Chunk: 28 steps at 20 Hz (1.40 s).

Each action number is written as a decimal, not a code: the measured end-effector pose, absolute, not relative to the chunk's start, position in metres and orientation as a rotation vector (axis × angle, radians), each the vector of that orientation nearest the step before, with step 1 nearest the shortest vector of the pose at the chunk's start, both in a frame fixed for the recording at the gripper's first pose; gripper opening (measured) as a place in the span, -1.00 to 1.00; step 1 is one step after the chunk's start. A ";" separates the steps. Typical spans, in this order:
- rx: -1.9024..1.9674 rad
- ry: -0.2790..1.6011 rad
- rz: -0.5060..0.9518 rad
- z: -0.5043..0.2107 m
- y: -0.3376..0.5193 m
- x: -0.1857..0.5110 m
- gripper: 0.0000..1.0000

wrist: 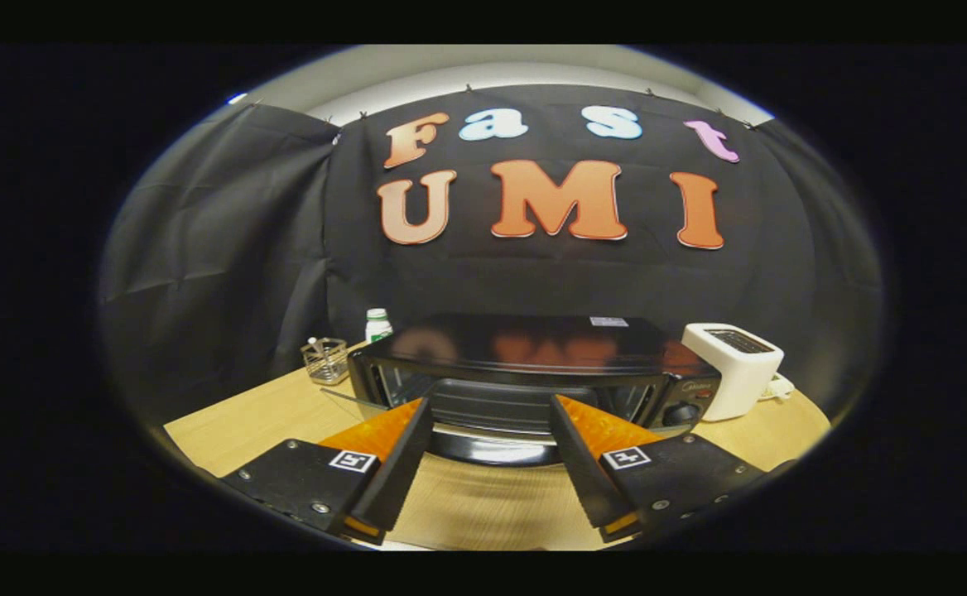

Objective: Open the toaster oven, put the food inside, and close the toaster oven door.

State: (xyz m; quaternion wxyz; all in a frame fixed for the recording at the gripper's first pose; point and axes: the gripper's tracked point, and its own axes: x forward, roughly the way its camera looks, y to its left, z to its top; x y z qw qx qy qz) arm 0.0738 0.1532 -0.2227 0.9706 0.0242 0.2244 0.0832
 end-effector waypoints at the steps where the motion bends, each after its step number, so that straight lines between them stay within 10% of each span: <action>1: 0.047 0.468 0.178 -0.225 0.154 0.065 0.69; 28: 0.191 0.860 0.296 -0.327 0.172 -0.028 0.67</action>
